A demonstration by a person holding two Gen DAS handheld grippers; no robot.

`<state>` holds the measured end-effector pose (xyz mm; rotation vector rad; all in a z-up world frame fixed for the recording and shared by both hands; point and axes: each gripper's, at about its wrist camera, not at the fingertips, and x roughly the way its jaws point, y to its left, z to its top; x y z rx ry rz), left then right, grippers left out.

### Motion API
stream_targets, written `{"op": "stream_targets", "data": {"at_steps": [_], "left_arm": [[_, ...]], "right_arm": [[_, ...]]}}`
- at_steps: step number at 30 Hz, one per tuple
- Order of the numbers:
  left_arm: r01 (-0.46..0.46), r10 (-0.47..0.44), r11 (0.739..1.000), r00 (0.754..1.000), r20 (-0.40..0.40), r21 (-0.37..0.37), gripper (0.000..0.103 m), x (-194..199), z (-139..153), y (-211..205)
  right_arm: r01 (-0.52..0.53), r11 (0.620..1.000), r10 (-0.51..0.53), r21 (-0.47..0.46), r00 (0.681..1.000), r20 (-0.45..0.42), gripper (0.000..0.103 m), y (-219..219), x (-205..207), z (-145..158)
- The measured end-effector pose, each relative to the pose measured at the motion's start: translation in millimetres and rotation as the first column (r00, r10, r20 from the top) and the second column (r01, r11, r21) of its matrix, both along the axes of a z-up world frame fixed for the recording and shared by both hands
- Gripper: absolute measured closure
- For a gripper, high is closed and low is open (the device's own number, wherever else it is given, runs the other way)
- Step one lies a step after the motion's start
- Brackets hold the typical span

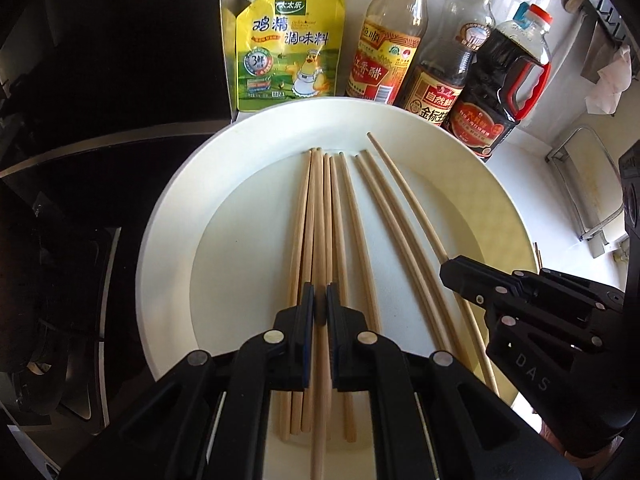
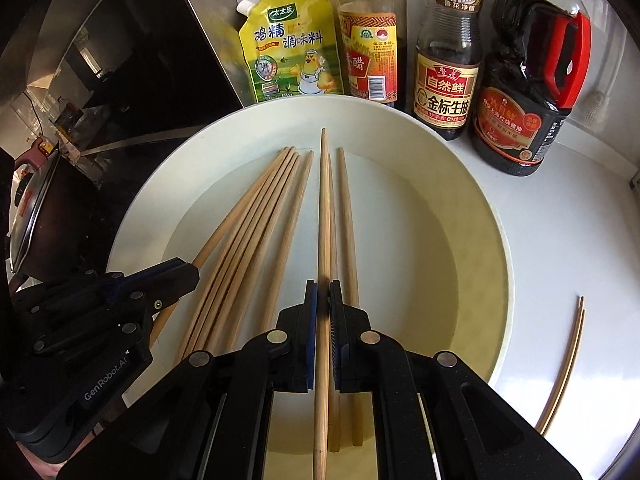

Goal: Organize utensils
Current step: 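Lower both chopsticks into the basin and open both tools, then move both open tools back to the last chopsticks on the counter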

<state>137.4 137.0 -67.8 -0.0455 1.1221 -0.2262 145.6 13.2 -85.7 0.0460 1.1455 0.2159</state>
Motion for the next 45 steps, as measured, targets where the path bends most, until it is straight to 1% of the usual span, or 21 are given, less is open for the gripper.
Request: {"op": "stream_targets", "data": {"at_steps": [4, 5, 6, 7, 8, 9, 16, 19, 23, 25, 28, 30, 36, 41, 43, 44, 45], "left_arm": [[0.0, 0.0, 1.0, 1.0, -0.006, -0.002, 0.095, 3.9, -2.7, -0.5], [-0.002, 0.002, 1.0, 1.0, -0.005, -0.005, 0.093, 4.2, -2.2, -0.1], [-0.004, 0.004, 1.0, 1.0, -0.002, -0.006, 0.086, 4.5, -1.3, 0.3], [-0.007, 0.007, 1.0, 1.0, 0.003, -0.004, 0.083, 4.2, -0.3, 1.0], [-0.012, 0.012, 1.0, 1.0, 0.007, -0.003, 0.076, 3.7, 0.4, 1.4], [-0.016, 0.016, 1.0, 1.0, 0.01, -0.004, 0.075, 3.1, 1.1, 1.7], [-0.021, 0.022, 1.0, 0.999, 0.028, -0.007, 0.073, -3.2, 7.7, 4.0], [-0.02, 0.02, 1.0, 0.999, 0.038, -0.008, 0.071, -7.7, 12.3, 3.5], [-0.018, 0.019, 1.0, 0.998, 0.058, -0.007, 0.07, -15.5, 19.4, 2.7], [-0.016, 0.017, 1.0, 0.998, 0.065, -0.009, 0.069, -19.7, 22.2, 1.2], [-0.011, 0.011, 1.0, 0.997, 0.074, -0.012, 0.066, -25.9, 26.6, -2.7], [-0.006, 0.008, 1.0, 0.997, 0.081, -0.014, 0.06, -30.7, 29.5, -5.8], [0.006, -0.005, 1.0, 0.996, 0.084, -0.02, 0.057, -44.7, 34.0, -18.6], [0.022, -0.02, 0.999, 0.997, 0.076, -0.028, 0.053, -54.5, 34.4, -36.2], [0.035, -0.033, 0.999, 0.997, 0.072, -0.032, 0.05, -57.9, 33.9, -45.8], [0.039, -0.037, 0.999, 0.997, 0.069, -0.032, 0.047, -59.6, 32.9, -50.8], [0.045, -0.042, 0.998, 0.997, 0.067, -0.034, 0.046, -61.1, 32.1, -55.1]], "right_arm": [[0.001, 1.0, -0.001, -0.008, 1.0, -0.011, 0.097, -0.5, 0.5, -3.6], [0.002, 1.0, -0.002, -0.01, 1.0, -0.009, 0.097, -0.7, 0.5, -3.6], [0.004, 1.0, -0.004, -0.012, 1.0, -0.005, 0.097, -0.9, -0.2, -2.9], [0.007, 1.0, -0.007, -0.011, 1.0, 0.002, 0.097, -1.6, -0.6, -1.5], [0.007, 1.0, -0.007, -0.009, 1.0, 0.007, 0.096, -1.6, -0.3, -0.4], [0.007, 1.0, -0.007, -0.011, 1.0, 0.014, 0.096, -2.0, -1.3, 1.4], [0.019, 1.0, -0.018, -0.018, 0.999, 0.043, 0.096, -5.8, -9.5, 11.7], [0.025, 1.0, -0.024, -0.018, 0.998, 0.054, 0.093, -7.6, -15.6, 15.3], [0.039, 0.999, -0.038, -0.016, 0.997, 0.071, 0.092, -12.9, -26.3, 20.6], [0.049, 0.999, -0.048, -0.014, 0.996, 0.081, 0.09, -16.8, -33.1, 23.2], [0.066, 0.998, -0.065, -0.009, 0.994, 0.093, 0.086, -25.2, -43.5, 27.5], [0.079, 0.997, -0.078, -0.007, 0.992, 0.098, 0.085, -32.4, -50.6, 29.8], [0.124, 0.992, -0.124, 0.0, 0.985, 0.118, 0.083, -57.4, -69.7, 35.7], [0.164, 0.986, -0.162, -0.008, 0.979, 0.125, 0.078, -85.0, -83.5, 38.3], [0.186, 0.982, -0.183, -0.014, 0.976, 0.118, 0.078, -98.9, -89.1, 37.2], [0.198, 0.98, -0.195, -0.018, 0.974, 0.113, 0.078, -106.0, -91.9, 36.1], [0.209, 0.978, -0.206, -0.022, 0.973, 0.109, 0.077, -112.9, -94.8, 35.0]]}}
